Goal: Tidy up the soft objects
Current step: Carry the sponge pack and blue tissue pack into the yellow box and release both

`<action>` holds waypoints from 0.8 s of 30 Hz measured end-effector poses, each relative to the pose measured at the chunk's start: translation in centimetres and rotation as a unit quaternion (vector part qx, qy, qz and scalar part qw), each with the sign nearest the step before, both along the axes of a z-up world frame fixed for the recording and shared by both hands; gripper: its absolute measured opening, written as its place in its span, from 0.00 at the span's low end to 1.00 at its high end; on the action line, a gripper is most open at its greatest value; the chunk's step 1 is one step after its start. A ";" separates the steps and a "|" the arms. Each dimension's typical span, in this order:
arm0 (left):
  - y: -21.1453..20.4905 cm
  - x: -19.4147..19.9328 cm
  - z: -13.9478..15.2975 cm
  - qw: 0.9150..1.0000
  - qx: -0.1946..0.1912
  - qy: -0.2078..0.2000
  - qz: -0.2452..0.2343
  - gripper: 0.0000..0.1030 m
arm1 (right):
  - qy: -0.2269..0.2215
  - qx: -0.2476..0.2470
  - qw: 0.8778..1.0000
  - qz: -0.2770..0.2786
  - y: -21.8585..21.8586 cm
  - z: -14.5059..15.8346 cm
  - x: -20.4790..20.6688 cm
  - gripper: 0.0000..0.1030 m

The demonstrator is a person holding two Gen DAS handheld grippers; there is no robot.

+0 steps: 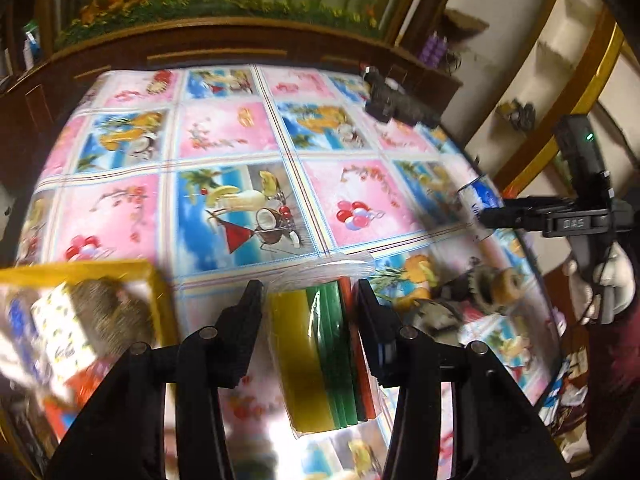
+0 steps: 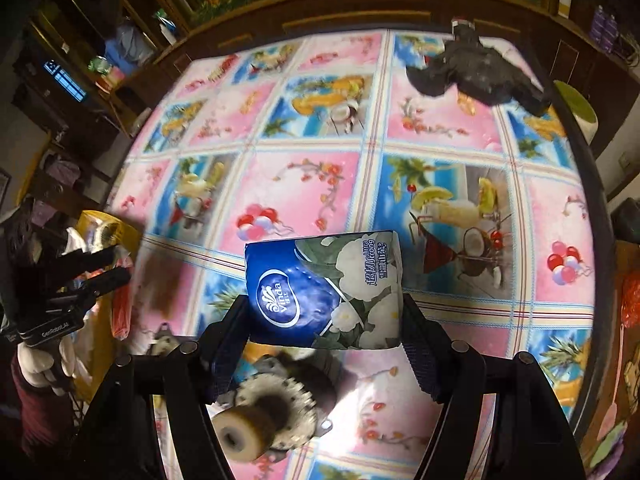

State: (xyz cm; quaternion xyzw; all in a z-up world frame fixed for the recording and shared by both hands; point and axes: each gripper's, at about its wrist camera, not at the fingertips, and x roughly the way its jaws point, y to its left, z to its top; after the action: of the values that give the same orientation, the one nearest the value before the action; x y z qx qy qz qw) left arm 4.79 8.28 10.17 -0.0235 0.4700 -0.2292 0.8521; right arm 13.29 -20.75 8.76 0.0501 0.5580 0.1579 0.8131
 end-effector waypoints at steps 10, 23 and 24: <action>14.7 -11.0 3.1 0.985 -0.005 -0.059 0.161 0.43 | -0.036 0.041 0.990 0.129 10.4 3.8 -7.8 0.70; 22.6 -13.6 -5.2 0.965 0.036 0.009 0.261 0.49 | 0.011 0.064 0.943 0.326 31.7 -0.1 -15.2 0.71; 22.7 -13.8 -5.4 0.966 0.031 0.009 0.257 0.50 | 0.009 0.055 0.940 0.337 33.0 -0.5 -15.7 0.71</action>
State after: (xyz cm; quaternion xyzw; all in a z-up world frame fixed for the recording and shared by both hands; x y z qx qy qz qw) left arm -9.00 30.93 4.81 -0.1190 0.4629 0.0126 0.8783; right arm -2.41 12.23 8.23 -0.0946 0.5402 0.4524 0.7033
